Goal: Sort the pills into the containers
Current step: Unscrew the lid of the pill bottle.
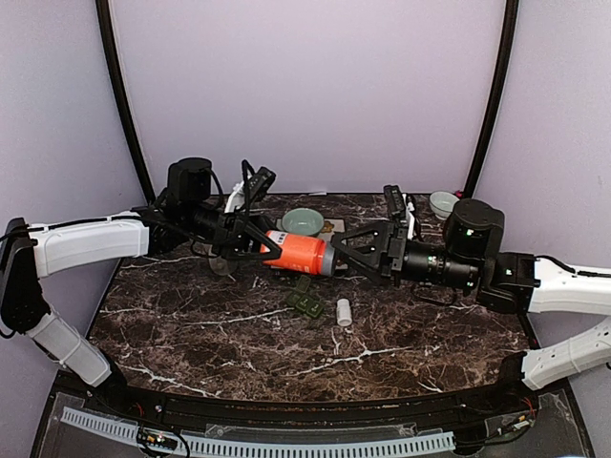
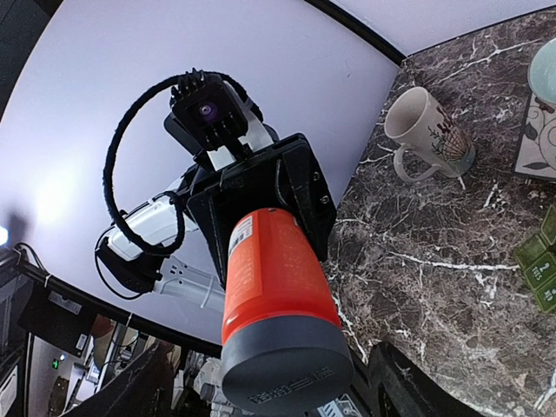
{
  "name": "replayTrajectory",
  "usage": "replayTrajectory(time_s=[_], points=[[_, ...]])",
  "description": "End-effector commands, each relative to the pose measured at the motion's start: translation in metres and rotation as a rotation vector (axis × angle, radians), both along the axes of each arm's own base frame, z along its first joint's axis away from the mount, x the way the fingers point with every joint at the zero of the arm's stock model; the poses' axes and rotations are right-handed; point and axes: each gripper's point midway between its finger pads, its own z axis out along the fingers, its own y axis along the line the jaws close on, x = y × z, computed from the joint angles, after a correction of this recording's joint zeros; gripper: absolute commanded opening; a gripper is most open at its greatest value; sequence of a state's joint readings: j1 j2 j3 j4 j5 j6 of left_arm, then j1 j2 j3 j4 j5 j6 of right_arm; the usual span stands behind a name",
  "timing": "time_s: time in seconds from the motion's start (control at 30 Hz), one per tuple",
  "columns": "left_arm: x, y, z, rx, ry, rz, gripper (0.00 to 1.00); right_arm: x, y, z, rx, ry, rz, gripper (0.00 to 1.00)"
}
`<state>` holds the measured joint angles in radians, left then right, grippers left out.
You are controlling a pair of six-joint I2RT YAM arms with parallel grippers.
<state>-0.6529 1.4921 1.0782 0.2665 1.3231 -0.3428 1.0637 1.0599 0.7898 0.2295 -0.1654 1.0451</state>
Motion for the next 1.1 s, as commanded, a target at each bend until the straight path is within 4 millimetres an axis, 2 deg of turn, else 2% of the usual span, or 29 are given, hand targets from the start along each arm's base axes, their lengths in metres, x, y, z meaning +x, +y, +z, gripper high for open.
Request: replayTrajectory(time_s=[0.0,0.17,0.37,0.73,0.83,1.07], points=[[0.0,0.001,0.017,-0.038,-0.064,-0.003,0.0,-0.002,0.004,0.014,0.054,-0.002,0.033,0.77],[0.001,0.0,0.017,-0.038,-0.064,-0.004,0.0,-0.002,0.01,0.005,0.035,0.015,0.049,0.77],[0.001,-0.001,0.017,-0.037,-0.063,-0.005,0.0,-0.001,0.013,0.005,0.032,0.009,0.054,0.71],[0.003,-0.002,0.017,-0.038,-0.058,-0.009,0.0,-0.002,0.019,0.005,-0.017,-0.041,0.082,0.24],[0.001,-0.001,0.021,-0.044,-0.043,-0.023,0.0,0.0,0.018,0.005,-0.078,-0.147,0.084,0.18],[-0.006,0.004,0.031,-0.061,0.002,-0.067,0.0,0.003,0.005,0.0,-0.251,-0.524,0.078,0.15]])
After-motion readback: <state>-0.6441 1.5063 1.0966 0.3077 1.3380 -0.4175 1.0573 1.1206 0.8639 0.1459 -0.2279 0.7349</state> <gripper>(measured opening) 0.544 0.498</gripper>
